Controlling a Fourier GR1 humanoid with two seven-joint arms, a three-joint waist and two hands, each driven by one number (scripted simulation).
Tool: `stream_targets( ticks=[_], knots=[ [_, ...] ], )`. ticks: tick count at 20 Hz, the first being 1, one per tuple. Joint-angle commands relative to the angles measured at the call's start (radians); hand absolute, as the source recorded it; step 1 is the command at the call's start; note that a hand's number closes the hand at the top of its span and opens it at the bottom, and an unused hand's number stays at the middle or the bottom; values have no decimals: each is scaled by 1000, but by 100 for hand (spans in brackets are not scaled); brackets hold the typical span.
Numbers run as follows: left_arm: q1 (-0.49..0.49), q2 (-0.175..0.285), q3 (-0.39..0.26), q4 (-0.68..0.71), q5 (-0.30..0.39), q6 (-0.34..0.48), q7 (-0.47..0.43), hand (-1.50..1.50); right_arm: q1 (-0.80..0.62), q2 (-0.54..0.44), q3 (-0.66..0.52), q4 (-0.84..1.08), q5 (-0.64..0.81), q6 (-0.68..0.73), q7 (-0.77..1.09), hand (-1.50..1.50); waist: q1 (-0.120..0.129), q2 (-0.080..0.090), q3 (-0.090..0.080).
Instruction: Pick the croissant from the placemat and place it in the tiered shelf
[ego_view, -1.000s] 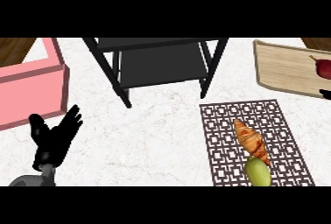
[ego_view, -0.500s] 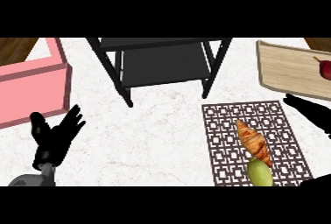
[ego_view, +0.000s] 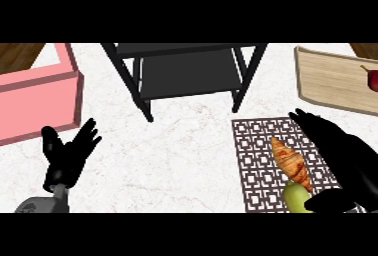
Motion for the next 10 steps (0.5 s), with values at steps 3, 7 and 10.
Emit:
stream_targets(
  ticks=[3, 7, 10],
  knots=[
    [5, -21, 28, 13, -4, -27, 13, 0, 28, 67, 76, 55, 157, 20, 8, -150, -6, 3, -3],
    [1, -37, 48, 96, -24, -54, -57, 0, 78, 85, 67, 22, 218, 22, 54, -150, -10, 3, -3],
    [0, -69, 26, 38, -72, 7, -12, 0, 95, 125, 85, 44, 304, -18, 42, -150, -9, 2, -3]
  ],
)
